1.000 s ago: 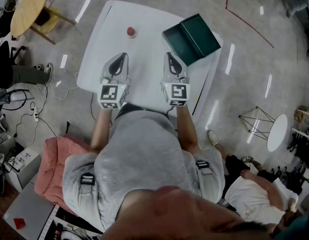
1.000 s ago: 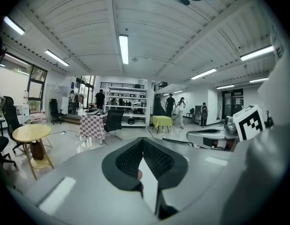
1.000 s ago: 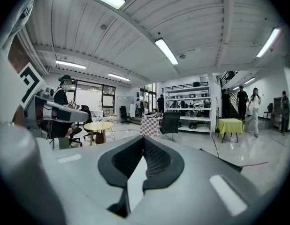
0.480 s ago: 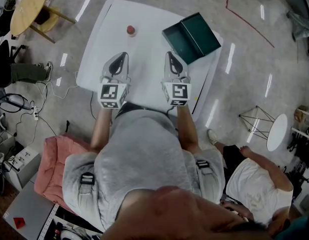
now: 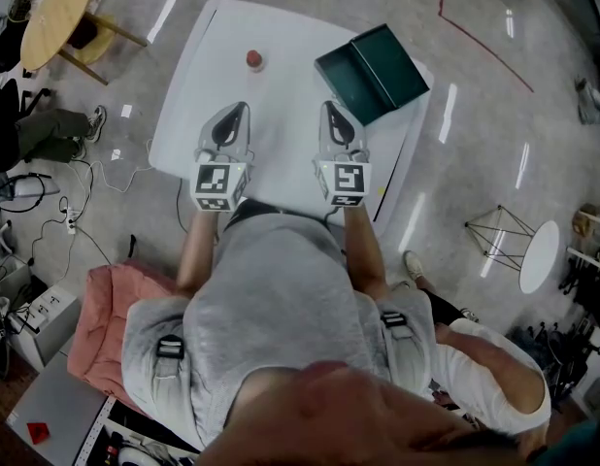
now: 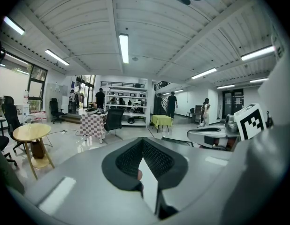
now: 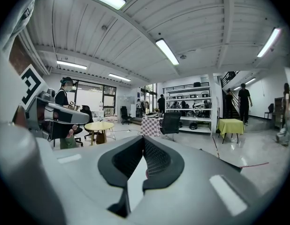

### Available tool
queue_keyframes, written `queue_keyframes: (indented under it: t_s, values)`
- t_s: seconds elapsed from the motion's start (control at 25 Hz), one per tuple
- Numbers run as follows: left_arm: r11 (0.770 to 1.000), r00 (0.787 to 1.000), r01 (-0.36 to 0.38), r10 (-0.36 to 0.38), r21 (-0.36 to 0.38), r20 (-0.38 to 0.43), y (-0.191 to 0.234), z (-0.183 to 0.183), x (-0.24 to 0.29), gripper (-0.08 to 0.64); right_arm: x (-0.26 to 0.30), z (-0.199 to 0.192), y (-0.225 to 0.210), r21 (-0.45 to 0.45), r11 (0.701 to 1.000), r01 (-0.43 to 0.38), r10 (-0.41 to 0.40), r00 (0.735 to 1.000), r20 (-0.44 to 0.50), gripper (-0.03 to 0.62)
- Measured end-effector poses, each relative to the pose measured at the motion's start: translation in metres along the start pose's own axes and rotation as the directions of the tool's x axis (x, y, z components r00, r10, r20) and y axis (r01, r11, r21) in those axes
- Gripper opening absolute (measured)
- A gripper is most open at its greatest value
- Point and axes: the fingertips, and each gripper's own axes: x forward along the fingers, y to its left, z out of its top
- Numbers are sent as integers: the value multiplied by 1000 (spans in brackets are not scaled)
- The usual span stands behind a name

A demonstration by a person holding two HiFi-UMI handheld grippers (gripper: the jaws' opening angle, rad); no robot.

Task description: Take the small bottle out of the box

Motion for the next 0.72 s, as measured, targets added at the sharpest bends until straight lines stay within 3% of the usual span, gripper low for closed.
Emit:
queue_keyframes:
  t_s: [0.72]
  values:
    - [1000, 1000, 3, -3, -3, -16, 1, -9, 0, 12, -1, -4, 1, 1, 1000, 1, -1, 1000, -8, 3]
